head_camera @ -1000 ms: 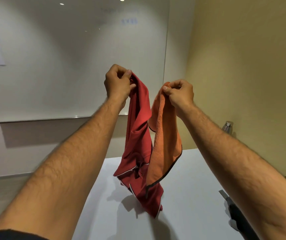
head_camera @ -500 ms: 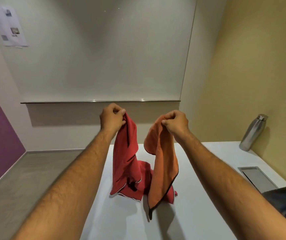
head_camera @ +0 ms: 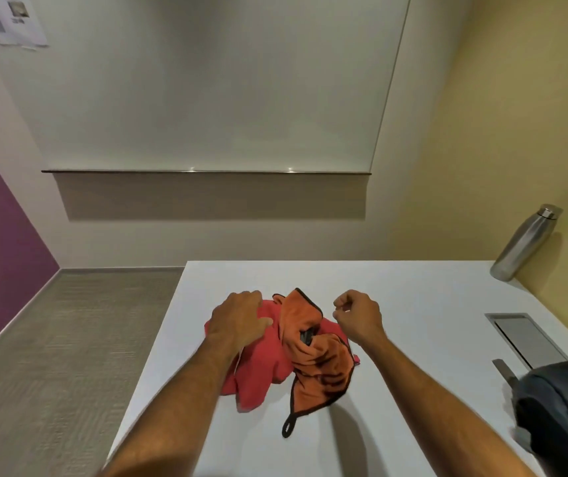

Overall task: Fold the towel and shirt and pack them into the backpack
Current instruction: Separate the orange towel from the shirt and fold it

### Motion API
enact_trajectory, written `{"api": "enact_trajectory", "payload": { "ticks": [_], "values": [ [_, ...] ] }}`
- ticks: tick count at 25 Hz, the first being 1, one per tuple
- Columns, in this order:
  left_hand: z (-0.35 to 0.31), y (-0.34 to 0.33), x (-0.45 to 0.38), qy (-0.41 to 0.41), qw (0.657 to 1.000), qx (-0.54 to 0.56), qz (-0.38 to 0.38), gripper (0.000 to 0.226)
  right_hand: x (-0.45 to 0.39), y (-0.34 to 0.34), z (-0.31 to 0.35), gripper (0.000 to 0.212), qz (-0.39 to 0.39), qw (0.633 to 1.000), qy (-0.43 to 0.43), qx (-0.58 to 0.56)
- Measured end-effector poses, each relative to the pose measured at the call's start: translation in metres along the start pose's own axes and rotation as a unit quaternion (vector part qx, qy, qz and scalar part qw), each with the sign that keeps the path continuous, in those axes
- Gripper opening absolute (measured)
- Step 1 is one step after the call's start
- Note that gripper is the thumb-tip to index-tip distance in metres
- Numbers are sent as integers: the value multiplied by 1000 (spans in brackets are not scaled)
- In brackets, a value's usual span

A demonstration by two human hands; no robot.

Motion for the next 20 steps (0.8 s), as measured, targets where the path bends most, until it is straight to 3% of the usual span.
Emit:
{"api": "enact_trajectory", "payload": {
  "ticks": [5, 11, 15, 20],
  "values": [
    [-32, -37, -4, -96, 994, 48, -10, 40, 11, -9, -65, 10, 19, 997, -68, 27],
    [-66, -64, -52, -170, 985, 27, 7, 24, -4, -23, -122, 22, 37, 990, -128, 47],
    [-77, -93, -97, -210, 974, -63, 61, 10, -24, -37, -136, 29, 43, 988, -138, 45],
    [-93, -118, -143, -216, 964, -123, 93, 22, -47, -60, -141, 28, 56, 988, -140, 34]
  ]
}}
Point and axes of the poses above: each hand's wrist, its own x-axis away from the middle knuckle, its own y-axis out of the back of the hand, z = x × y, the point moved 7 cm from there along -x, towards the middle knuckle, and after that the axes turned 8 degrees about -y, right-handed, at the moved point
